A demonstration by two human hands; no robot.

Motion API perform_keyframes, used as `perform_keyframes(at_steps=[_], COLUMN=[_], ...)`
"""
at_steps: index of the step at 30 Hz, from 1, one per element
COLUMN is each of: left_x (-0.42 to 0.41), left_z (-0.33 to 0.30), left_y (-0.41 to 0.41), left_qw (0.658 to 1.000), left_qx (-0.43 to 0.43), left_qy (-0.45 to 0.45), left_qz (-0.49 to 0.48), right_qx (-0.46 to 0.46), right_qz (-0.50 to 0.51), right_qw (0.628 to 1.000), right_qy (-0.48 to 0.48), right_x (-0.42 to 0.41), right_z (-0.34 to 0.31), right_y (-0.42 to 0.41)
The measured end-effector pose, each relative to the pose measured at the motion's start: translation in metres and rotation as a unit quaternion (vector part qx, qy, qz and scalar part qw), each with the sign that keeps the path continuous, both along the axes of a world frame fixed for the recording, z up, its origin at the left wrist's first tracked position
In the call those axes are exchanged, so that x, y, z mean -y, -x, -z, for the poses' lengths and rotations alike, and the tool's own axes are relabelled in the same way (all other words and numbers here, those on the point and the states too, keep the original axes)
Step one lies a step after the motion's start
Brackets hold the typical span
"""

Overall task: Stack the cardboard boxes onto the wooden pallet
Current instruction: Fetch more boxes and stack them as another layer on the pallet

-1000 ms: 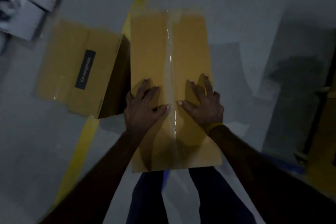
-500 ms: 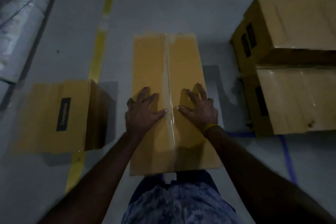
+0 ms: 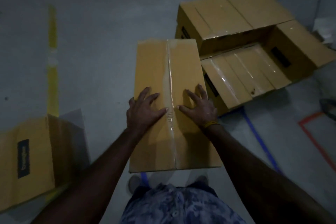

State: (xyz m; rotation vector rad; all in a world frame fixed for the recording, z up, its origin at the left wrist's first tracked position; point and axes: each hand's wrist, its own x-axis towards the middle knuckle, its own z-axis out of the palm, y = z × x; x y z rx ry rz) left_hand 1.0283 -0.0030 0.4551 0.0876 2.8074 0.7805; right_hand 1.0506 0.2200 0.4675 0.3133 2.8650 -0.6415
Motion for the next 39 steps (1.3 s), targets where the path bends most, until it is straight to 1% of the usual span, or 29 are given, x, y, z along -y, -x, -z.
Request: perform_keyframes(at_steps=[3, 7, 12, 15, 20, 26, 33, 39], left_x=[-0.064, -0.163, -0.278, -0.33, -0.393, -0.458, -0.53, -0.589], left_z=[-0.008, -0.019, -0.024, -0.028, -0.026, -0.014, -0.012, -0.014], left_y=[0.002, 0.004, 0.014, 0.023, 0.055, 0.118, 0.195, 0.235], left_qw=[0.999, 0.997, 0.995, 0.994, 0.991, 0.981, 0.971, 0.967], left_qx=[-0.019, -0.018, -0.028, -0.031, -0.024, -0.008, 0.002, 0.001], left_qy=[-0.003, -0.018, -0.039, -0.04, -0.032, -0.049, -0.065, -0.074], left_qz=[0.034, 0.07, 0.09, 0.097, 0.131, 0.188, 0.231, 0.242], right_qx=[-0.004, -0.005, 0.005, 0.002, 0.01, 0.005, 0.004, 0.002], right_qz=[0.03, 0.065, 0.097, 0.108, 0.12, 0.155, 0.197, 0.218], right_qw=[1.0, 0.998, 0.995, 0.993, 0.992, 0.988, 0.98, 0.975], right_qy=[0.001, -0.011, -0.037, -0.039, -0.022, -0.008, -0.021, -0.04], right_x=[-0.064, -0.162, -0.275, -0.326, -0.388, -0.45, -0.515, -0.569], right_z=[-0.008, -0.014, -0.03, -0.034, -0.031, -0.02, -0.022, -0.029], right_y=[-0.011, -0.021, -0.021, -0.017, 0.001, 0.043, 0.104, 0.136])
